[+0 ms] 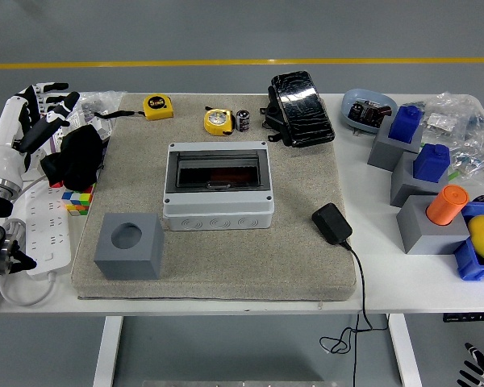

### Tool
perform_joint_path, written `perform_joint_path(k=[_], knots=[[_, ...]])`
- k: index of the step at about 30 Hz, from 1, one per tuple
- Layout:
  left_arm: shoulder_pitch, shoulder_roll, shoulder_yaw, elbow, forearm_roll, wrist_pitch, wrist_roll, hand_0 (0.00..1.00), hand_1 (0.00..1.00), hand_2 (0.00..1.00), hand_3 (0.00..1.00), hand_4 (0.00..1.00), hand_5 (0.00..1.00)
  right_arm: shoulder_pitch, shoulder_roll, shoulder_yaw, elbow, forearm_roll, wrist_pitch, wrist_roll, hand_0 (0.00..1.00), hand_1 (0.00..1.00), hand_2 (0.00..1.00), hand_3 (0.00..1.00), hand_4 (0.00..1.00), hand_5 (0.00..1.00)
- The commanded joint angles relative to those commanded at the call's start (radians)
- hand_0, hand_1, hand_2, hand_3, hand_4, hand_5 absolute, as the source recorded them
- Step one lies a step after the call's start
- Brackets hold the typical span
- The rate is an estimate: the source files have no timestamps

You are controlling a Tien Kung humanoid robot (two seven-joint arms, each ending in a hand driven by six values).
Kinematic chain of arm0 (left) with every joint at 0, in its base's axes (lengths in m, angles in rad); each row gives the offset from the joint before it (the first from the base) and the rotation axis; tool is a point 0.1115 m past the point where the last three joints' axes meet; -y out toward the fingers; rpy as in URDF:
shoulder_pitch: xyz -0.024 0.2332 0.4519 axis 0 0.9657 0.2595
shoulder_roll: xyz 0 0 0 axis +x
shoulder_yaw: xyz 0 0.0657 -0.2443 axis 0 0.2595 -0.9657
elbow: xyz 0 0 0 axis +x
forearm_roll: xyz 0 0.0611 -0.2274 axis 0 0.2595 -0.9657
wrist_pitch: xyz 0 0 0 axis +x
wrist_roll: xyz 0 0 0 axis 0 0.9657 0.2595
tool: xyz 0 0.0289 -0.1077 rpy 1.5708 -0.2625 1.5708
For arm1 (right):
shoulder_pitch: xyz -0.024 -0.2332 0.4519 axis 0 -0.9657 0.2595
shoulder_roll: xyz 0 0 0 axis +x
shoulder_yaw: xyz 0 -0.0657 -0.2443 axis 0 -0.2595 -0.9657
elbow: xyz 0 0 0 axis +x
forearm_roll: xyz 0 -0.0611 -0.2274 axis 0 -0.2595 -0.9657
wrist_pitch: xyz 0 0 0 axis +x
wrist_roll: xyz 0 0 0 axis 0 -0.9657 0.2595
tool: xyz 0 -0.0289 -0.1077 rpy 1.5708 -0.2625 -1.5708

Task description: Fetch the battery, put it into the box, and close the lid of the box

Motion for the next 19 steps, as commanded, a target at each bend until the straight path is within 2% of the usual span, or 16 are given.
perform_joint_path(k=[19], knots=[[-0.005,0.003,0.013,0.001,-0.006,-0.007,-0.002,0.424,0.584,0.608,0.674,0.998,0.679,0.002,-0.007,-0.021,0.000,0.013,-0.004,0.001,0.623,0.682,0.658,0.545,0.916,0.501]])
